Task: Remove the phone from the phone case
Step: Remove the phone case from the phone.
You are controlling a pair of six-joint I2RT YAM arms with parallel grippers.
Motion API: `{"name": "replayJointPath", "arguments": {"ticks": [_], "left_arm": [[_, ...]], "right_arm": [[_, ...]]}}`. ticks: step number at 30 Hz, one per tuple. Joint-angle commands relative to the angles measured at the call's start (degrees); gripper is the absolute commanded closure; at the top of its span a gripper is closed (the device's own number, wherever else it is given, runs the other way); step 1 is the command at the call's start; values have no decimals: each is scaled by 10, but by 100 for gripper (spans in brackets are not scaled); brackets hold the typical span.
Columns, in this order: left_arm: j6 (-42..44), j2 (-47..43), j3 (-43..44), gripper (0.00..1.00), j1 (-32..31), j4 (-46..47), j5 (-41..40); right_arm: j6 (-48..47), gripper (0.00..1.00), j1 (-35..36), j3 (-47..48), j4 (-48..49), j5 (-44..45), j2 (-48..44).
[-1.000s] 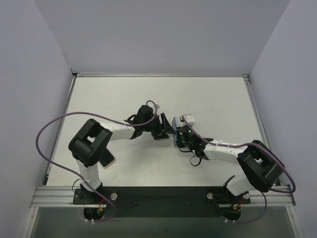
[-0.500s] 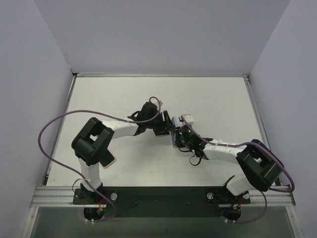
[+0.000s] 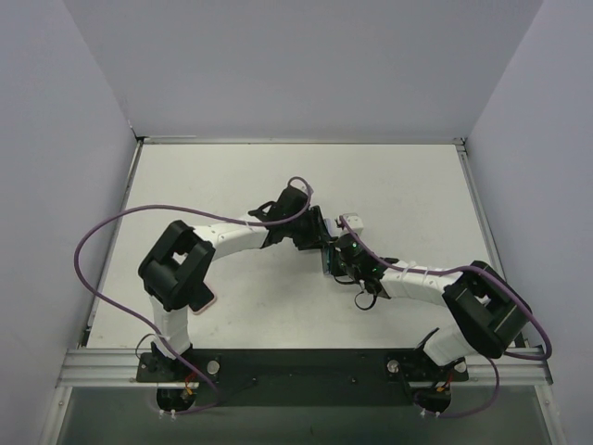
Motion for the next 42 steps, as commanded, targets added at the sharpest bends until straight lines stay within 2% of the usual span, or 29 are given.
{"name": "replayJointPath", "arguments": {"ticks": [1,6,10,18,20,26,42], "left_arm": [[25,18,-5,48,-2,-120,-129],[8,-5,-54,49,-2,-88,-126],[2,-17,-92,49,-2,-27,-102],[5,-18,-98,51,-2,-39,-118],[5,-27,-105,55,-3,-37,-128],[12,-41,-116,59,-7,-38,-138],[28,20,3,58,-45,-232,-264]], "right_arm": [[-3,100,14,-10,-59,-34,-16],[0,100,10,-13,-57,-37,-13],[3,100,8,-15,-53,-41,-11],[7,100,5,-15,-55,-41,-14],[7,100,4,-14,-57,-40,-14],[5,100,-1,-11,-60,-43,-13],[0,100,2,17,-82,-41,-33]]}}
